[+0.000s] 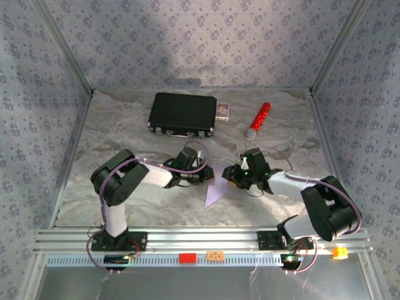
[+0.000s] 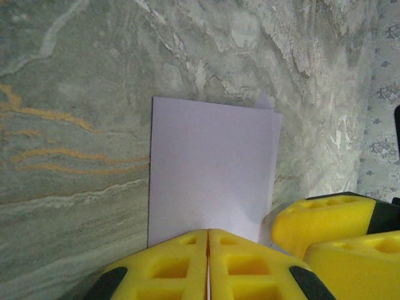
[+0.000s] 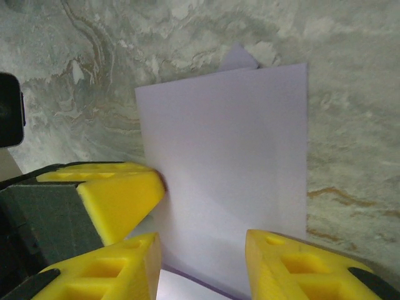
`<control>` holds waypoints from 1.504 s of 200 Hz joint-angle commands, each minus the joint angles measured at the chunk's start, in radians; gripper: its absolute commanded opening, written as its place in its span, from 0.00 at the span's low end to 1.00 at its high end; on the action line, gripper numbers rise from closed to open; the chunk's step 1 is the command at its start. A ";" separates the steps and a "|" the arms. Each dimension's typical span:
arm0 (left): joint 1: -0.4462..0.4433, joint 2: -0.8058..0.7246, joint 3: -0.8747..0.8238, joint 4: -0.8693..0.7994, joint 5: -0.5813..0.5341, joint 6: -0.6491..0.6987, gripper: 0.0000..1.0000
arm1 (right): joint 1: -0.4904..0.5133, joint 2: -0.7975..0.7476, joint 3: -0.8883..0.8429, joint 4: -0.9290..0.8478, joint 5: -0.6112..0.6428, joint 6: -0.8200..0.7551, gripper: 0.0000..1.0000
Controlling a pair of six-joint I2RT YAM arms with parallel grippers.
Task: Fold a paper plane with a square sheet of paper (pick it up from the middle)
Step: Perform the fifth fold on the wing at the bottom-center of the table.
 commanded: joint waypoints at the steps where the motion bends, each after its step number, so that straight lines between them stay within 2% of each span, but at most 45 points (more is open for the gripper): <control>1: 0.004 -0.006 -0.029 -0.108 -0.010 0.008 0.08 | -0.022 -0.062 0.011 -0.081 0.032 -0.031 0.42; 34: 0.006 -0.015 -0.027 -0.113 -0.012 0.011 0.08 | 0.001 -0.146 -0.018 -0.173 0.042 -0.019 0.42; 65: 0.009 -0.040 -0.020 -0.123 0.000 0.026 0.08 | 0.039 -0.241 -0.110 -0.126 0.032 0.059 0.42; 92: 0.010 -0.106 0.015 -0.155 0.010 0.067 0.15 | 0.068 -0.285 -0.115 -0.179 0.060 0.057 0.38; 132: 0.002 -0.216 0.058 -0.274 -0.007 0.127 0.21 | 0.069 -0.291 -0.129 -0.155 0.059 0.068 0.36; 195: -0.063 -0.225 -0.003 -0.273 0.040 0.121 0.13 | 0.072 -0.255 -0.129 -0.129 0.061 0.079 0.35; 261: -0.064 -0.121 -0.021 -0.259 0.010 0.107 0.09 | 0.087 -0.243 -0.125 -0.089 0.049 0.102 0.39; 301: -0.055 -0.085 -0.081 -0.196 -0.009 0.075 0.07 | 0.107 -0.188 -0.105 -0.058 0.023 0.106 0.42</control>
